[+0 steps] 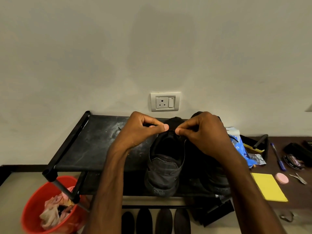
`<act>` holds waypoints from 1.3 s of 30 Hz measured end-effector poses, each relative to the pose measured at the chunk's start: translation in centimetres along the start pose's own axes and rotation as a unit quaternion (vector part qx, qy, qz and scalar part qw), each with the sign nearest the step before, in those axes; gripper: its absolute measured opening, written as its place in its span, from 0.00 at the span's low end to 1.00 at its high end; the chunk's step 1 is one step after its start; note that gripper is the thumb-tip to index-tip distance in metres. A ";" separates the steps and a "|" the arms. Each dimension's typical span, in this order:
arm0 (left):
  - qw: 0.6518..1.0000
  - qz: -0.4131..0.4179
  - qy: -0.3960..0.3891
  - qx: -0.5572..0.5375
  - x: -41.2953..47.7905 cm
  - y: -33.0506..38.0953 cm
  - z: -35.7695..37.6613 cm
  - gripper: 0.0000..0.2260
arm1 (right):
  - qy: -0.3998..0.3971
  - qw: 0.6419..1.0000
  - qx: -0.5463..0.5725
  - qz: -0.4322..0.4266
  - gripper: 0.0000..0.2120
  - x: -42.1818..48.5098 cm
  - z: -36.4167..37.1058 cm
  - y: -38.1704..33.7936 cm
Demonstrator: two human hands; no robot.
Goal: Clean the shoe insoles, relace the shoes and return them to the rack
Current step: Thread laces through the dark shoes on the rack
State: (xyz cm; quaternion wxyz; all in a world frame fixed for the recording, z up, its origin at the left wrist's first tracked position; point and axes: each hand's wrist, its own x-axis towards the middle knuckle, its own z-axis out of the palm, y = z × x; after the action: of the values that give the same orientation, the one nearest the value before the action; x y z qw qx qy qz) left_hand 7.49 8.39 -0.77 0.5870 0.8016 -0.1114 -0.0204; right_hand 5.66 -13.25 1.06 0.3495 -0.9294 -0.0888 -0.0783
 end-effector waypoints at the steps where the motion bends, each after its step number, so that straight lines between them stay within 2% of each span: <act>1: 1.000 -0.001 0.000 -0.003 0.0 -0.1 -0.1 0.07 | -0.004 1.000 -0.007 0.002 0.02 0.0 -0.1 0.1; 11: 1.000 -0.010 -0.009 0.019 -0.2 -0.6 -0.7 0.04 | -0.044 0.998 -0.039 0.026 0.00 0.0 -0.7 0.3; 16: 0.998 -0.008 -0.013 0.065 -0.1 -0.5 -0.7 0.04 | -0.052 0.997 -0.047 0.033 0.01 0.0 -0.9 0.3; 21: 0.983 0.010 -0.025 0.180 0.1 -0.2 -0.8 0.03 | -0.054 0.997 -0.054 0.020 0.03 -0.2 -1.0 0.4; 25: 0.961 0.048 -0.049 0.269 0.0 0.7 -0.6 0.03 | -0.056 0.998 -0.018 -0.008 0.03 -0.2 -0.9 0.1; 27: 0.954 0.039 -0.054 0.292 0.1 1.0 -0.5 0.02 | -0.058 0.998 -0.013 -0.014 0.04 -0.2 -0.9 0.0; 31: 0.956 -0.012 -0.059 0.288 0.3 1.4 0.4 0.04 | -0.075 0.996 -0.037 -0.002 0.04 0.0 -0.6 -0.2; 34: 0.955 -0.033 -0.040 0.293 0.2 1.4 0.9 0.12 | -0.084 0.995 -0.044 0.005 0.04 0.1 -0.5 0.1; 37: 0.972 -0.042 0.004 0.231 0.4 1.3 1.2 0.18 | -0.096 0.994 -0.042 0.002 0.02 0.1 -0.6 0.1; 39: 0.985 -0.071 0.029 0.152 0.4 1.6 1.5 0.17 | -0.097 0.994 -0.044 -0.002 0.03 0.1 -0.6 0.0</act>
State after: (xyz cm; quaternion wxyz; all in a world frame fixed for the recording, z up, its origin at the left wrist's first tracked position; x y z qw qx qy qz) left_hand 7.43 6.43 0.28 0.4585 0.8876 -0.0387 -0.0212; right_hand 5.67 -13.65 1.56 0.2979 -0.9470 -0.1201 0.0075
